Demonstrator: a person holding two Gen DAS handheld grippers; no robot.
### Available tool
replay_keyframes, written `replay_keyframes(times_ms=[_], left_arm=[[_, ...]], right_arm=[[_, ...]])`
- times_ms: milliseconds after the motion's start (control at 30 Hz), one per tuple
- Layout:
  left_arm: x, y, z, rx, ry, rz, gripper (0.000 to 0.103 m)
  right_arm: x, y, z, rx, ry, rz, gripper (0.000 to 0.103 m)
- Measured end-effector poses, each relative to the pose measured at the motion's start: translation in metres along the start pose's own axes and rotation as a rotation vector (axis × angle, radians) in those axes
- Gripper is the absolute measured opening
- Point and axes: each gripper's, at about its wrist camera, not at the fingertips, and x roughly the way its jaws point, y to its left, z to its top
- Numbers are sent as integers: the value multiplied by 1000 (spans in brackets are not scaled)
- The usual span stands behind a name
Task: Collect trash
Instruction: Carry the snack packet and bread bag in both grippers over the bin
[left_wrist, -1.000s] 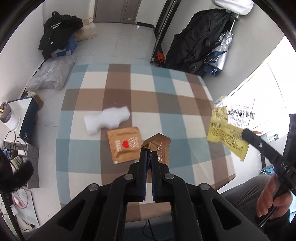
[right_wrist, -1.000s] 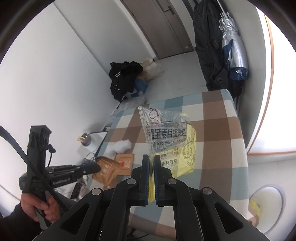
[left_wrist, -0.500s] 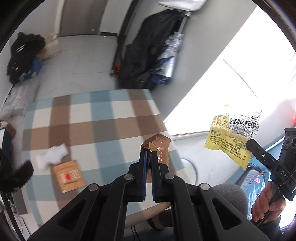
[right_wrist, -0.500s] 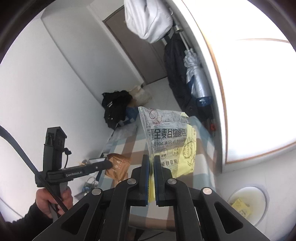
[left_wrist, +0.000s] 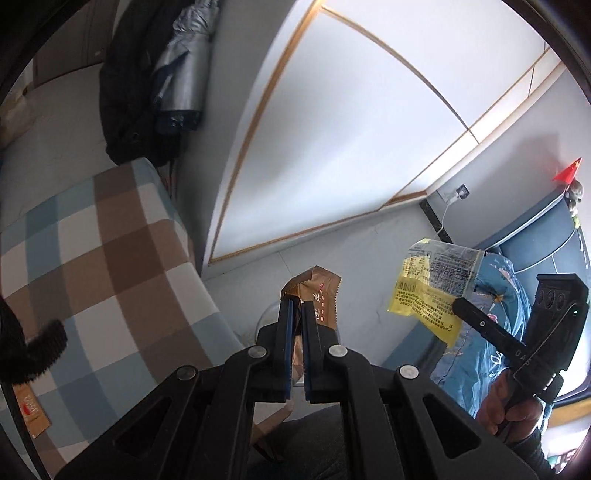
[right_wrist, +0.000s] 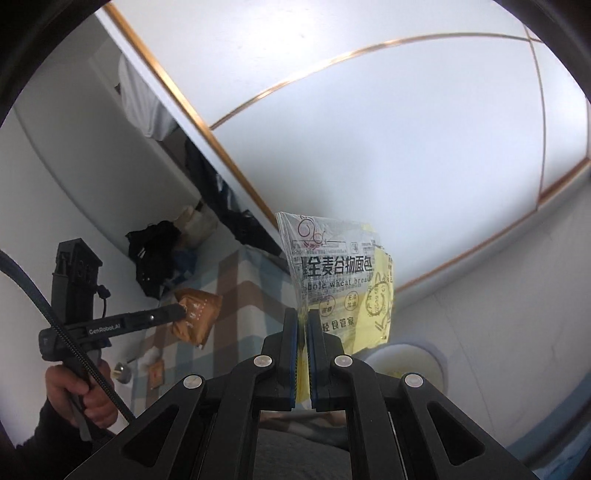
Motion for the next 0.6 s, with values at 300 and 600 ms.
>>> replay_keyframes(times_ms=[300,600], left_arm=[[84,-17,0,48,174,-3,1],[138,-28,2,97,310,35,1]], right_arm=[[56,-88,-33,176,121,-24,5],[122,-125,-63,291,234,32,5]])
